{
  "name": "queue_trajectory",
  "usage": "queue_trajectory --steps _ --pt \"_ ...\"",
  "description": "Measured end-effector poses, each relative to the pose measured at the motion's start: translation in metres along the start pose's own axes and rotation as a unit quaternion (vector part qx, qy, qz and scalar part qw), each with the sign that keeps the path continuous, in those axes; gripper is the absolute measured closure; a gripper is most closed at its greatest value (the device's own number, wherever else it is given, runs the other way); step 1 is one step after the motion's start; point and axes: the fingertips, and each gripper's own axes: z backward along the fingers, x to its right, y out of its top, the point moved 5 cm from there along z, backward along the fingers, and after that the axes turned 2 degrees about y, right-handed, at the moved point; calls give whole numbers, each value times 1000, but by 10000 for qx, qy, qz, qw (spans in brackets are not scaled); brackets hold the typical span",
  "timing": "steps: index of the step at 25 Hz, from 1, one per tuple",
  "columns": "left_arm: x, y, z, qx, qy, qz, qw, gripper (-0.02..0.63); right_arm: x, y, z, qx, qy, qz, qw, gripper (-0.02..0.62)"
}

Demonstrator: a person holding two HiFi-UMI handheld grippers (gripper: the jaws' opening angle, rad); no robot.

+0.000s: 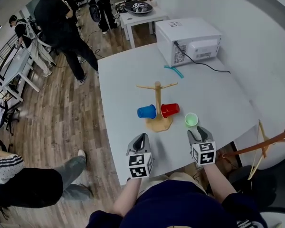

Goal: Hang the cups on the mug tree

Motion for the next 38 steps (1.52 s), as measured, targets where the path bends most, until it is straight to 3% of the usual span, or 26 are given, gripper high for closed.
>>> queue_trajectory --steps 13,24,38 --pt "-6 -1 -15 -91 -281 -140 9995 586 12 -32 -35 -502 -163 -77 9986 375" --pt "-21 1 -25 -160 -212 -51 9996 586 28 -43 -69 -843 -136 -252 9960 357" --pt "-31 -3 -32 -249 -21 52 9997 586 34 -50 -99 -1192 -51 -100 9928 354"
